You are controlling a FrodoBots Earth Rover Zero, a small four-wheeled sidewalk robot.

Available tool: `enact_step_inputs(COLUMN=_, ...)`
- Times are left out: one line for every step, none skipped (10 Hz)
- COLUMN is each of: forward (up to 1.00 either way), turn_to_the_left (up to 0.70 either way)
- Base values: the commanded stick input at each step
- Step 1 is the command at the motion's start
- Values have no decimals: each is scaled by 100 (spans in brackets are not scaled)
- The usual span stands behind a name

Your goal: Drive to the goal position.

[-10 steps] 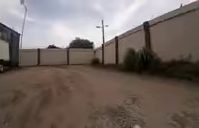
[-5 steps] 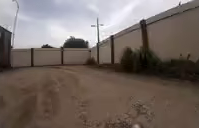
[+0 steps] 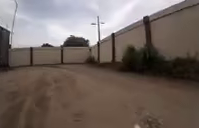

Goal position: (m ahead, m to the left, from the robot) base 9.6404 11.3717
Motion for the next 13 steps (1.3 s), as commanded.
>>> enact_step_inputs(forward=70, turn_to_the_left=0)
enact_step_inputs(forward=70, turn_to_the_left=0)
enact_step_inputs(forward=70, turn_to_the_left=0)
enact_step_inputs(forward=70, turn_to_the_left=0)
enact_step_inputs(forward=70, turn_to_the_left=0)
enact_step_inputs(forward=70, turn_to_the_left=0)
enact_step_inputs(forward=70, turn_to_the_left=0)
enact_step_inputs(forward=70, turn_to_the_left=0)
enact_step_inputs(forward=70, turn_to_the_left=0)
enact_step_inputs(forward=70, turn_to_the_left=0)
enact_step_inputs(forward=70, turn_to_the_left=0)
enact_step_inputs(forward=70, turn_to_the_left=0)
enact_step_inputs(forward=70, turn_to_the_left=0)
